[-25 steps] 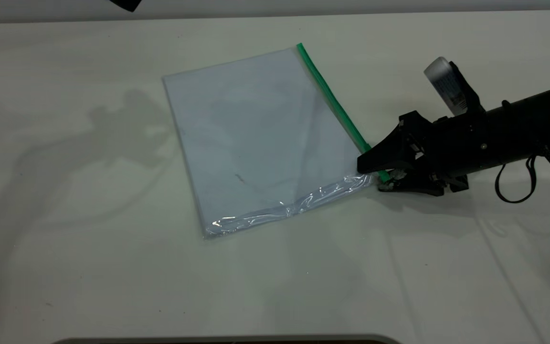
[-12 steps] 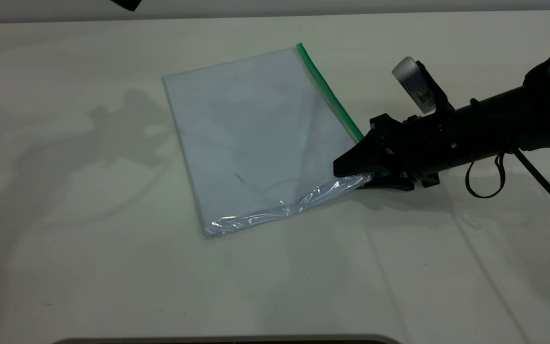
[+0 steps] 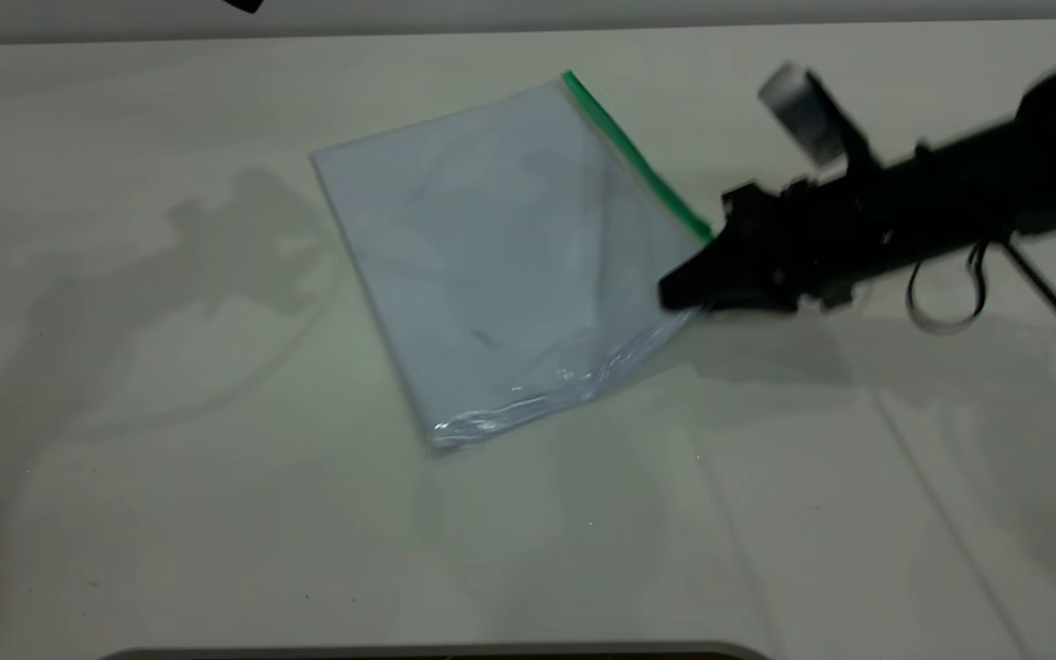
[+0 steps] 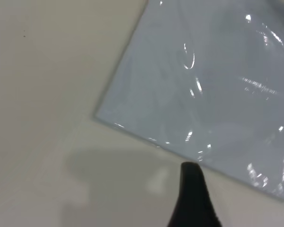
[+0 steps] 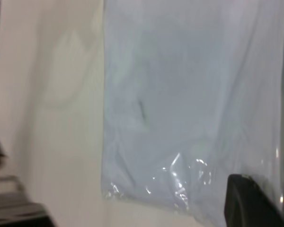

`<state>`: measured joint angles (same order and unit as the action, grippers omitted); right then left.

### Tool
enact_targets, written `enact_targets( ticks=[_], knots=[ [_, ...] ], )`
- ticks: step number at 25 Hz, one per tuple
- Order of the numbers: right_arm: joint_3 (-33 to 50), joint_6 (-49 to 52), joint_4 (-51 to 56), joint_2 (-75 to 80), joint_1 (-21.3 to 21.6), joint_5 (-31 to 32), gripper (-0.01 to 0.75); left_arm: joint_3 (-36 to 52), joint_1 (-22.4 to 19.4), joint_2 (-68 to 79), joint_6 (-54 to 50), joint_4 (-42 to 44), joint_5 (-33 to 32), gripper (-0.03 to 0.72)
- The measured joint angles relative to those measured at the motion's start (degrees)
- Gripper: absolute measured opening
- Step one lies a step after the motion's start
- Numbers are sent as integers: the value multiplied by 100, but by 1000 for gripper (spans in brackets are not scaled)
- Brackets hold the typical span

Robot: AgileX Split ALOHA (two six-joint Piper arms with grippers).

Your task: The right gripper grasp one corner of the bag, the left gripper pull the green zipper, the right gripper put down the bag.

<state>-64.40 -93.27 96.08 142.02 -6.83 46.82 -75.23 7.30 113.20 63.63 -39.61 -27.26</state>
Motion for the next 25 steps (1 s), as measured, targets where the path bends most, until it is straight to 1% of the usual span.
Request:
enact_targets(
  ticks=[4, 9, 12, 16, 22, 25],
  knots=[
    [-212, 238, -936, -716, 13, -904, 34, 0, 0, 0, 73, 0, 17, 590],
    [-428, 245, -1986, -1547, -21, -1375, 34, 0, 6, 0, 485, 0, 22, 590],
    [-478, 10, -2172, -1889, -128, -1587, 34, 0, 72, 0, 1105, -6, 30, 590],
    [-489, -634, -1906, -2020, -422, -1822, 34, 0, 245, 0, 2495, -415, 68, 590],
    [-495, -1545, -1618, -2020, -969, -1958, 34, 0, 618, 2, 4917, -1942, 68, 590],
    [-495, -1772, -1429, -2020, -1138, -1946, 34, -1, 808, 62, 5575, -2484, 68, 590]
  ],
)
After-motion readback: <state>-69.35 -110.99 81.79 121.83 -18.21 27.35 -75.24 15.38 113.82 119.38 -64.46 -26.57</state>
